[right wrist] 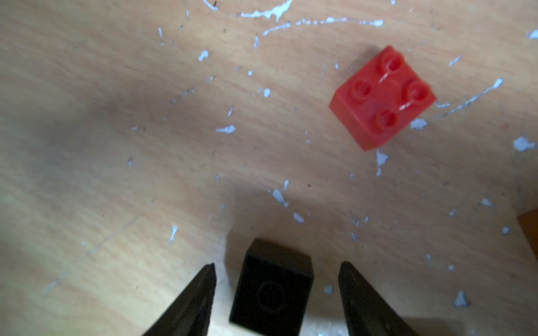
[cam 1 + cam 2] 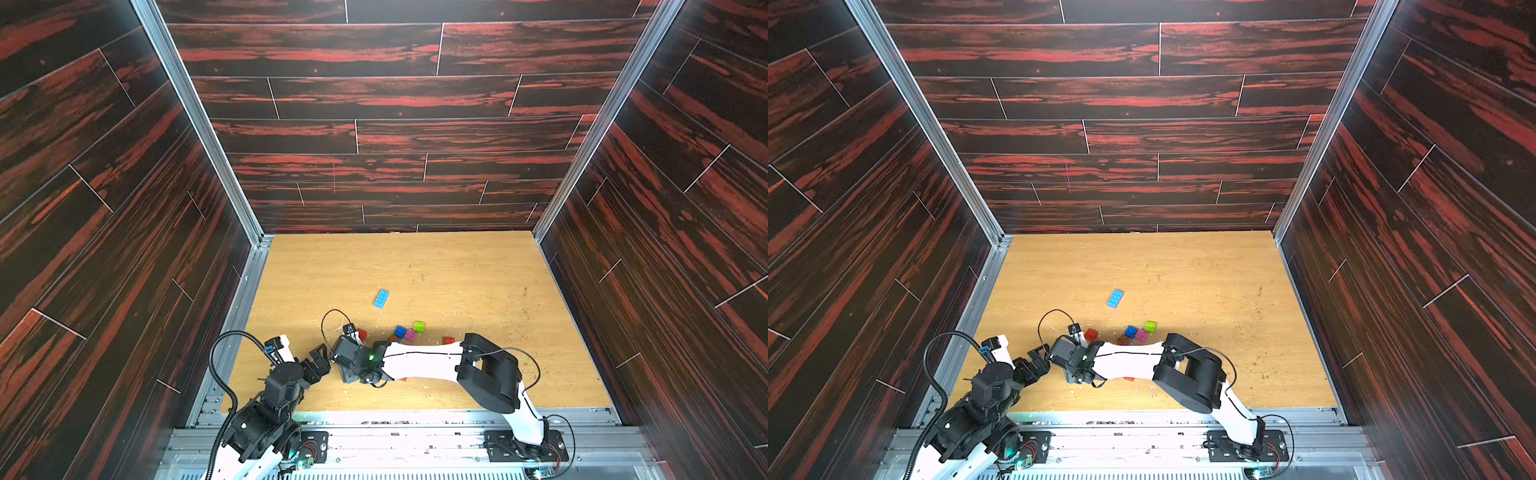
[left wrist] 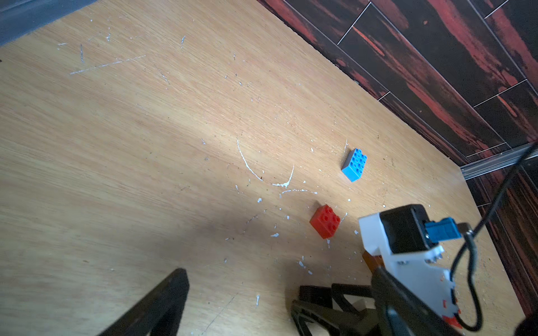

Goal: Assemble the letter v with lego
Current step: Pick up the lego brick from the center of the board.

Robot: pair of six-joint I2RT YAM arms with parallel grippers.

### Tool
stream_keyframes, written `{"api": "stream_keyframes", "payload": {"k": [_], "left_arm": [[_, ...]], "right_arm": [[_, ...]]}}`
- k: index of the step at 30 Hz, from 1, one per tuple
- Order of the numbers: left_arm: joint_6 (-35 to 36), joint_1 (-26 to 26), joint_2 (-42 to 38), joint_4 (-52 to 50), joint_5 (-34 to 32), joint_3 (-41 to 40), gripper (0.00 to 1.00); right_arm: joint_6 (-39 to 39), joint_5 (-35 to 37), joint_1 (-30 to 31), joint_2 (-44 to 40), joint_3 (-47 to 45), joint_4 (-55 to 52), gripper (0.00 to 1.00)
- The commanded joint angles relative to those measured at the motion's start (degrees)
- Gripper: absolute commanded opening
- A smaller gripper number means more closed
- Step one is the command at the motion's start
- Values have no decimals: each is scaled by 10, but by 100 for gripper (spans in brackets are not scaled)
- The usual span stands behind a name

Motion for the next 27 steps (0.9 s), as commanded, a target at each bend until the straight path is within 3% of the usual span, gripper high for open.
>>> {"api": "stream_keyframes", "payload": {"k": [1, 3, 19, 27], "left_arm": [[-5, 0, -4, -21, -12, 7, 100], [-6, 0, -2, -22, -11, 8, 100], [-7, -1, -7, -28, -13, 7, 100], [11, 0, -11, -14, 3, 5, 100]], "right_arm": [[10, 14, 2, 11, 18, -22, 63], [13, 16, 2, 11, 18, -27, 54], [15, 9, 4, 27, 27, -27, 45], [-5, -5, 3, 23, 25, -13, 31]]}}
